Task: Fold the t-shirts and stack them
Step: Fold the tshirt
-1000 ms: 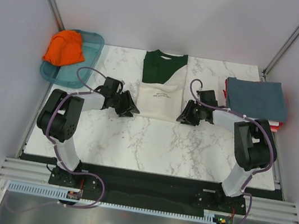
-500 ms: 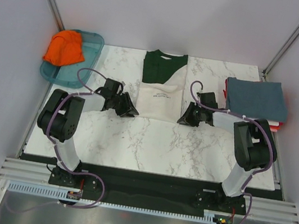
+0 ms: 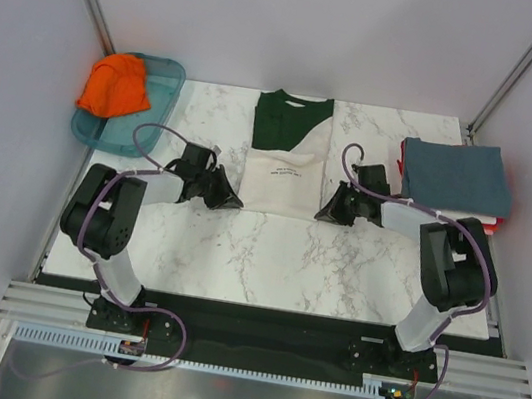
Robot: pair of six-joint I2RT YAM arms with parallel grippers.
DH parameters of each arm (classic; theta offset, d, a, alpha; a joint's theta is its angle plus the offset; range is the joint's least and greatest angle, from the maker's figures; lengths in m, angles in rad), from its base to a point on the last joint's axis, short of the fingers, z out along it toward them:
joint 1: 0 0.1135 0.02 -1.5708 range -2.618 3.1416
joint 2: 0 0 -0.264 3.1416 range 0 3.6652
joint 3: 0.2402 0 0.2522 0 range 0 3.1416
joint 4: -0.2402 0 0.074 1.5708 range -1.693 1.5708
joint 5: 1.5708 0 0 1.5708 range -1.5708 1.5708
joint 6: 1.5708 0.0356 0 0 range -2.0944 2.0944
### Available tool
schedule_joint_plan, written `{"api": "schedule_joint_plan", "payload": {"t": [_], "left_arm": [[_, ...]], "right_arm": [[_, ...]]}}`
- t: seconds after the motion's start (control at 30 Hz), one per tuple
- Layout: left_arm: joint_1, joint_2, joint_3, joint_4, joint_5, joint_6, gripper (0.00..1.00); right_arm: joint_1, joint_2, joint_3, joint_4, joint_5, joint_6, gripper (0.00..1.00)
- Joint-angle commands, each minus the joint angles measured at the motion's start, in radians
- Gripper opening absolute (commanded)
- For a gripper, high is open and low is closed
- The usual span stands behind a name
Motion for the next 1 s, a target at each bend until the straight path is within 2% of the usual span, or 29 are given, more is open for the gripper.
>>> {"api": "schedule_joint_plan", "payload": {"t": [0.0, 0.2, 0.3, 0.37, 0.57, 0.67, 0.97], "left_arm": [[-0.003, -0.095, 0.002, -0.002, -0.004, 0.010, 0.02], [-0.002, -0.210, 0.080, -0.129, -0.006, 0.025, 0.02], [-0.003, -0.284, 0.065, -0.160, -0.004, 0.027, 0.02], [-0.003, -0.329, 0.035, -0.162, 0.005, 0.024, 0.02], [-0.041, -0.418, -0.195, -0.114, 0.016, 0.001, 0.02], [-0.069, -0.491, -0.252, -0.108, 0.032, -0.019, 0.02], [-0.118, -0.757, -0.288, -0.238, 0.049, -0.065, 0.02]], "right_arm": [[0.000, -0.081, 0.012, -0.003, -0.038, 0.011, 0.00], [-0.011, -0.166, 0.092, -0.087, -0.044, 0.011, 0.00], [-0.009, -0.232, 0.067, -0.117, -0.023, 0.007, 0.00], [-0.011, -0.281, 0.028, -0.121, -0.026, 0.012, 0.00], [0.012, -0.408, -0.198, -0.103, -0.041, 0.006, 0.00], [0.014, -0.471, -0.244, -0.110, -0.053, 0.003, 0.00], [0.020, -0.715, -0.240, -0.251, -0.038, -0.029, 0.00]]}}
